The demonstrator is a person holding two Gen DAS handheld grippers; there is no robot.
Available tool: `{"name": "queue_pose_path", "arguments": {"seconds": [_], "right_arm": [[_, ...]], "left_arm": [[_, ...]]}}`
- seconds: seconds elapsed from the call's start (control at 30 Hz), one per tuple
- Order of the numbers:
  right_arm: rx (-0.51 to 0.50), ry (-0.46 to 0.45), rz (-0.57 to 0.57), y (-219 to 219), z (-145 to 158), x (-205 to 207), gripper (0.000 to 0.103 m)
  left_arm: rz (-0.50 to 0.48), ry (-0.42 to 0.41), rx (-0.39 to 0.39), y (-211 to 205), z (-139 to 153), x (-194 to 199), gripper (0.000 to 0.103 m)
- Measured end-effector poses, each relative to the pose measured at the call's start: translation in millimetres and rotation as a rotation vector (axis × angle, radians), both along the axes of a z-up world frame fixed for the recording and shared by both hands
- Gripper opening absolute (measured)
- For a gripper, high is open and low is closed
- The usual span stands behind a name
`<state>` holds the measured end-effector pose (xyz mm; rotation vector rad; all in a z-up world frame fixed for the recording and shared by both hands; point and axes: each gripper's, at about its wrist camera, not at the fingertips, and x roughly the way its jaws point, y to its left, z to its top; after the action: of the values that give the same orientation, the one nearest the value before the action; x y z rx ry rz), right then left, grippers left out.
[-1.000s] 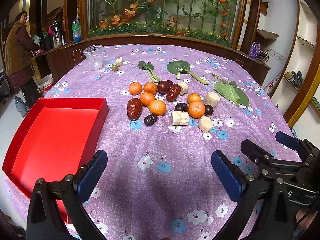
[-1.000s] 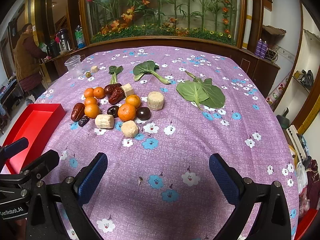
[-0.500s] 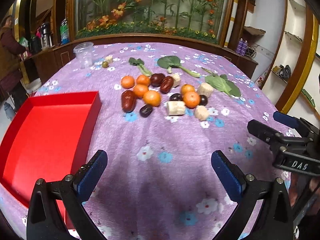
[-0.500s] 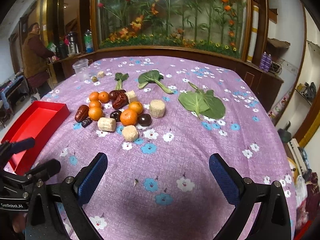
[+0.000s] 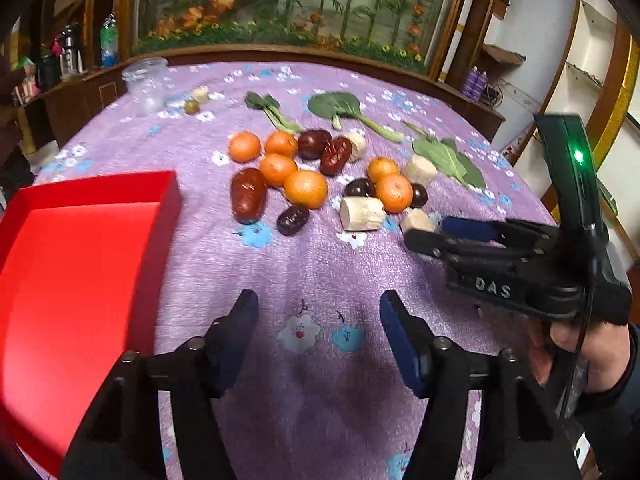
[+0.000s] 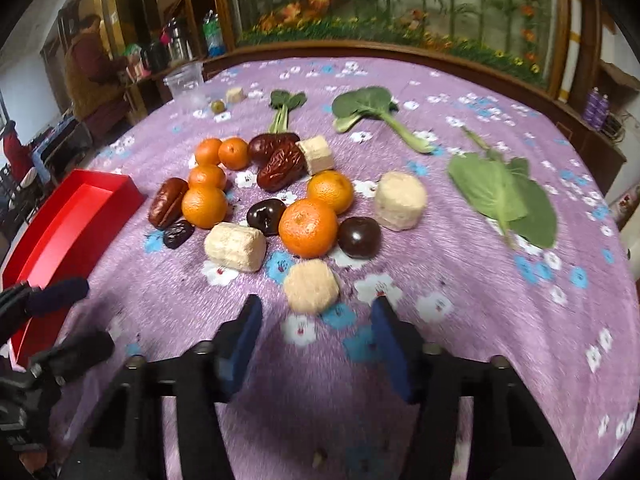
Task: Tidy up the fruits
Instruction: 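Grasp a dark plum with the left tool while the right tool grasps a round tan cake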
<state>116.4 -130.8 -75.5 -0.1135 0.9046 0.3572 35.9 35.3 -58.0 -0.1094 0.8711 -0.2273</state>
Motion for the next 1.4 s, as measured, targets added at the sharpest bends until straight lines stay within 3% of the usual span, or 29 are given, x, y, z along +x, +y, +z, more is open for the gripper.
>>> {"name": "queue_pose_path", "arguments": {"seconds": [0.17, 0.23, 0.3, 0.37, 0.47, 0.57, 0.83, 1.03, 1.1, 1.13, 1.4], "right_arm": [[-0.008, -0.001, 0.020, 5, -5, 15, 0.036], [-0.003, -0.004, 0.038, 7, -5, 18, 0.031], [-0.018, -0.015, 0.043, 9, -5, 18, 0.031], [-0.028, -0.032, 0.049, 10, -6, 15, 0.031], [0.018, -0.025, 0.043, 3, -5, 16, 0.031], [0.078, -0.010, 0.038, -5, -5, 17, 0.031], [0.181, 0.019, 0.036, -17, -5, 21, 0.031], [0.181, 0.020, 0.040, -17, -5, 21, 0.032], [0.181, 0.020, 0.040, -17, -5, 20, 0.032], [0.180, 0.020, 0.041, -17, -5, 20, 0.032], [0.156, 0.011, 0.042, -14, -5, 19, 0.031]], "left_arm": [[-0.007, 0.011, -0.016, 0, 0, 16, 0.060], [-0.013, 0.013, -0.007, -3, 0, 24, 0.049], [-0.025, 0.029, 0.004, -7, -1, 34, 0.040], [-0.034, 0.039, 0.024, -12, -4, 43, 0.040], [-0.033, 0.054, 0.036, -13, -9, 55, 0.029], [0.004, 0.060, 0.012, -5, -10, 64, 0.028], [0.067, 0.035, 0.042, -2, -10, 78, 0.026], [0.094, 0.050, 0.064, -4, -18, 93, 0.026], [0.093, 0.039, 0.104, -10, -19, 95, 0.026], [0.093, 0.037, 0.113, -11, -19, 94, 0.021], [0.074, 0.024, 0.096, -8, -13, 74, 0.017]]}}
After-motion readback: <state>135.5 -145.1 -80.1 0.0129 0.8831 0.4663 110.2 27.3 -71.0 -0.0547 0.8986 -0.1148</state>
